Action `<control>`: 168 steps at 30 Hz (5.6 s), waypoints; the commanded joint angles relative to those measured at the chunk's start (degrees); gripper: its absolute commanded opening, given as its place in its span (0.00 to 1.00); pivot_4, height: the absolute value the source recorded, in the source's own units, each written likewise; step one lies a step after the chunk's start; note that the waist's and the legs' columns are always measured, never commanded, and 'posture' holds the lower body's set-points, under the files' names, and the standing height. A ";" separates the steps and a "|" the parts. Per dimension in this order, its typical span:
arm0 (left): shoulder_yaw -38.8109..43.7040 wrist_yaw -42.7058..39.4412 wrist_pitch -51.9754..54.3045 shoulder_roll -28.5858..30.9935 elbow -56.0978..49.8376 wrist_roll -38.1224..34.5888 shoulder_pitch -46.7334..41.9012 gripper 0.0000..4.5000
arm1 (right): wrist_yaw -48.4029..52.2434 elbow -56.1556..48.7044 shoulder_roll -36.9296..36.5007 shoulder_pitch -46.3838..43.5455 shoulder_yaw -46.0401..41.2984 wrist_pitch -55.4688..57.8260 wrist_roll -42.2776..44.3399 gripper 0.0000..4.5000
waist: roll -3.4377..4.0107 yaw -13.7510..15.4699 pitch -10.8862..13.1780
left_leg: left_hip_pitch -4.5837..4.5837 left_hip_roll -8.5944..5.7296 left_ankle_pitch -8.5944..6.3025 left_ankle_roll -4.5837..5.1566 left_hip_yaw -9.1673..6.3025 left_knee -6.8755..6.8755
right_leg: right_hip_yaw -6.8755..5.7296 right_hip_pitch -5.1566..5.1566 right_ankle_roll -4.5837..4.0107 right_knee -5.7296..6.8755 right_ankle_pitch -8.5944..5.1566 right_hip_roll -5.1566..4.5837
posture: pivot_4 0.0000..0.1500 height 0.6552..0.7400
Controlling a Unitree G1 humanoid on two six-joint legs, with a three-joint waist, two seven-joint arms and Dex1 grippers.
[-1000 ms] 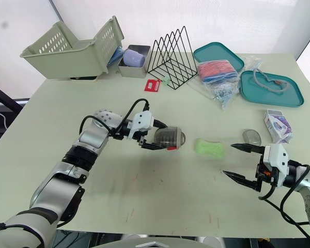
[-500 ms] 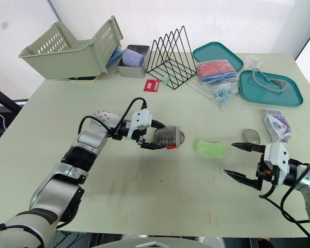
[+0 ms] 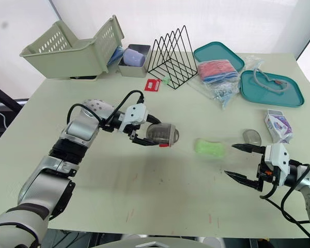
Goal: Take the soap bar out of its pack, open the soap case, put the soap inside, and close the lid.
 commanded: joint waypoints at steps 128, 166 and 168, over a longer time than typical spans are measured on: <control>24.21 13.35 1.24 5.29 -39.77 -25.92 56.50 0.96 | -12.88 -7.29 -6.82 -38.51 38.24 40.46 -23.68 1.00 | -0.10 -1.41 0.09 | -0.24 0.04 -0.01 0.00 -0.01 -0.01 | -0.02 -0.33 -0.03 0.08 -0.02 -0.04 | 1.00 1.00; 24.93 19.82 1.86 4.15 -38.04 -26.90 55.33 1.00 | -28.18 -14.29 14.23 -53.02 43.93 72.84 -21.46 0.36 | -0.07 -1.60 0.11 | -0.26 0.05 0.00 0.00 -0.01 -0.10 | -0.04 -0.41 -0.06 0.10 -0.03 -0.04 | 1.00 1.00; 24.92 19.99 1.88 4.11 -38.14 -26.96 55.38 1.00 | -29.44 -13.24 14.92 -53.48 44.34 73.03 -21.59 0.36 | -0.08 -1.48 0.11 | -0.26 0.05 0.00 0.00 -0.02 -0.11 | -0.05 -0.40 -0.06 0.08 -0.03 -0.05 | 1.00 1.00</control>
